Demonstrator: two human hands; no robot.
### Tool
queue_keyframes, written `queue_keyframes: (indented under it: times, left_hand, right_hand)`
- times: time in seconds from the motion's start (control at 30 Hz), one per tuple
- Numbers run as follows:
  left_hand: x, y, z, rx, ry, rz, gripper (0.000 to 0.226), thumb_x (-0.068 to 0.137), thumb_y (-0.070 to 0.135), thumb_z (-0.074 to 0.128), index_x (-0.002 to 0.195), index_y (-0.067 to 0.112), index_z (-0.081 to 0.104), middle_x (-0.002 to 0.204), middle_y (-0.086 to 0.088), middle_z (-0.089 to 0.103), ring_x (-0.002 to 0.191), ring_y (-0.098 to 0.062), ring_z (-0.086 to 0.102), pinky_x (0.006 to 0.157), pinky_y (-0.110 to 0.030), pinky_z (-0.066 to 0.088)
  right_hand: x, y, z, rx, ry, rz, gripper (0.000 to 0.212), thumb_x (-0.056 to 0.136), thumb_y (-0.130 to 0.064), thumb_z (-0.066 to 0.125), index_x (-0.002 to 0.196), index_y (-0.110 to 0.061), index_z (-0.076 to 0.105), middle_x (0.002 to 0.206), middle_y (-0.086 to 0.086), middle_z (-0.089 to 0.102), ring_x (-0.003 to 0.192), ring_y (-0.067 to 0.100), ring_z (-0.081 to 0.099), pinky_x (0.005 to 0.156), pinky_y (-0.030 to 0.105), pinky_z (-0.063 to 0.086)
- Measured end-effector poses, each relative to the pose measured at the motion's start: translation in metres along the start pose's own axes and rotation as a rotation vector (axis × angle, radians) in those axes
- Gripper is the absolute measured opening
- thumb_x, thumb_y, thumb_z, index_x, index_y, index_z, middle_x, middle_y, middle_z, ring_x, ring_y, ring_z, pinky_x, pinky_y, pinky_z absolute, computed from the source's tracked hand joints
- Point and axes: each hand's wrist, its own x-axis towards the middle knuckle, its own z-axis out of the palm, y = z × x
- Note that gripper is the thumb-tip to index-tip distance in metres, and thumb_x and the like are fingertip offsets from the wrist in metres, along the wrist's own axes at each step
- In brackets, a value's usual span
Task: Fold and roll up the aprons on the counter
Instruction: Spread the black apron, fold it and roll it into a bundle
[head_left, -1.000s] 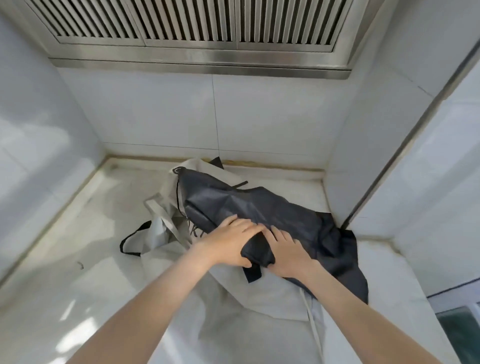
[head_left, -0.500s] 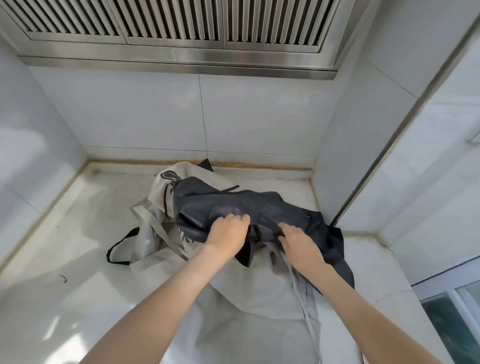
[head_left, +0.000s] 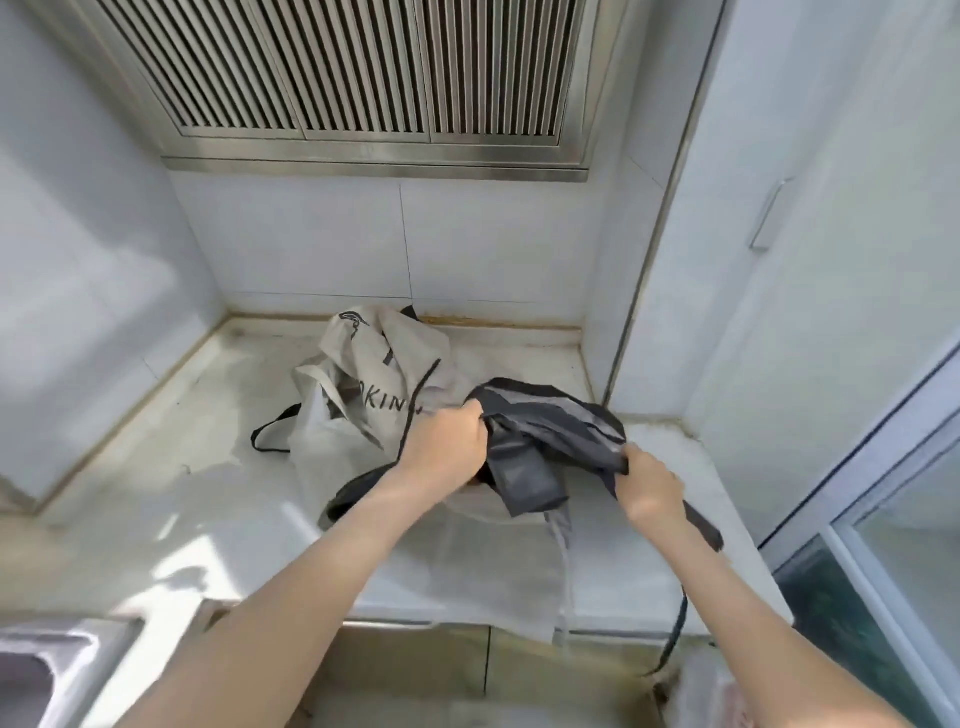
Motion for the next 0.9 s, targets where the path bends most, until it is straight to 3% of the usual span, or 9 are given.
queue_keyframes:
  times: [0.1, 0.17, 0.23, 0.47, 0.53, 0.63, 0.7, 0.77, 0.9]
  left_hand:
    - [-0.050, 0.016, -0.004, -0.104, -0.312, 0.017, 0.014, 0.097, 0.018, 0.040, 0.094, 0.010, 0.051, 0.105, -0.016, 0.061, 0.096, -0.028, 0.057, 0.074, -0.031, 0.041]
    - [-0.085, 0.030, -0.010, -0.111, -0.657, 0.059, 0.008, 0.094, 0.024, 0.049, 0.092, 0.016, 0.051, 0.097, -0.007, 0.062, 0.083, -0.016, 0.059, 0.065, -0.022, 0.043]
    - [-0.113, 0.046, -0.014, -0.110, -0.827, 0.065, 0.023, 0.094, 0.037, 0.052, 0.107, 0.020, 0.057, 0.089, 0.005, 0.067, 0.081, -0.009, 0.064, 0.066, -0.017, 0.047]
    - [-0.132, 0.088, -0.019, -0.274, -0.409, 0.137, 0.054, 0.092, 0.049, 0.054, 0.136, 0.020, 0.045, 0.131, 0.003, 0.053, 0.118, -0.014, 0.052, 0.089, -0.021, 0.037]
    - [-0.132, 0.095, -0.019, -0.284, -0.417, 0.173, 0.055, 0.088, 0.051, 0.059, 0.132, 0.022, 0.046, 0.125, 0.006, 0.055, 0.115, -0.014, 0.053, 0.089, -0.024, 0.041]
    - [-0.133, 0.097, -0.017, -0.296, -0.409, 0.169, 0.042, 0.084, 0.053, 0.062, 0.111, 0.022, 0.053, 0.097, 0.007, 0.058, 0.089, -0.008, 0.054, 0.070, -0.023, 0.041]
    - [-0.133, 0.095, -0.015, -0.290, -0.335, 0.204, 0.025, 0.089, 0.041, 0.059, 0.088, 0.018, 0.051, 0.078, 0.006, 0.051, 0.072, -0.009, 0.049, 0.059, -0.022, 0.034]
    - [-0.136, 0.091, -0.015, -0.267, -0.264, 0.230, 0.023, 0.094, 0.027, 0.056, 0.079, 0.013, 0.046, 0.072, 0.003, 0.048, 0.071, -0.017, 0.048, 0.055, -0.022, 0.031]
    - [-0.135, 0.069, -0.012, -0.537, -0.237, 0.147, 0.008, 0.095, 0.017, 0.054, 0.096, 0.009, 0.058, 0.094, -0.007, 0.064, 0.093, -0.023, 0.058, 0.082, -0.031, 0.044]
  right_hand:
    - [-0.034, 0.016, -0.014, 0.217, 0.067, -0.034, 0.021, 0.083, 0.004, 0.043, 0.091, -0.013, 0.054, 0.084, 0.012, 0.060, 0.093, 0.038, 0.057, 0.095, 0.051, 0.041]
    - [-0.060, 0.025, -0.027, 0.340, 0.066, -0.082, 0.033, 0.079, 0.011, 0.037, 0.092, -0.014, 0.056, 0.084, 0.008, 0.060, 0.090, 0.032, 0.057, 0.088, 0.042, 0.044]
    - [-0.084, 0.028, -0.042, 0.446, 0.018, -0.162, 0.037, 0.079, 0.013, 0.035, 0.086, -0.017, 0.056, 0.083, 0.005, 0.061, 0.084, 0.025, 0.055, 0.070, 0.030, 0.041]
    - [-0.139, 0.011, -0.069, 0.346, -0.194, -0.501, 0.035, 0.080, 0.005, 0.045, 0.082, -0.026, 0.061, 0.088, -0.004, 0.066, 0.086, 0.018, 0.061, 0.078, 0.034, 0.050]
    - [-0.148, 0.004, -0.078, 0.358, -0.173, -0.530, 0.034, 0.084, 0.002, 0.049, 0.083, -0.030, 0.059, 0.091, -0.004, 0.065, 0.086, 0.017, 0.059, 0.077, 0.030, 0.048]
    - [-0.155, -0.002, -0.088, 0.343, -0.141, -0.496, 0.025, 0.086, -0.002, 0.051, 0.087, -0.026, 0.058, 0.092, 0.001, 0.062, 0.083, 0.016, 0.054, 0.074, 0.028, 0.045]
    - [-0.157, -0.003, -0.091, 0.360, -0.150, -0.464, 0.010, 0.089, -0.010, 0.054, 0.090, -0.019, 0.059, 0.092, 0.001, 0.061, 0.083, 0.016, 0.053, 0.071, 0.022, 0.043]
    - [-0.159, -0.001, -0.091, 0.411, -0.190, -0.394, 0.009, 0.088, -0.018, 0.060, 0.096, -0.015, 0.060, 0.095, 0.004, 0.063, 0.088, 0.019, 0.057, 0.076, 0.024, 0.044]
    - [-0.159, 0.025, -0.082, 0.326, -0.348, -0.206, 0.029, 0.083, -0.029, 0.068, 0.107, -0.016, 0.062, 0.100, 0.000, 0.067, 0.090, 0.015, 0.060, 0.072, 0.023, 0.045]
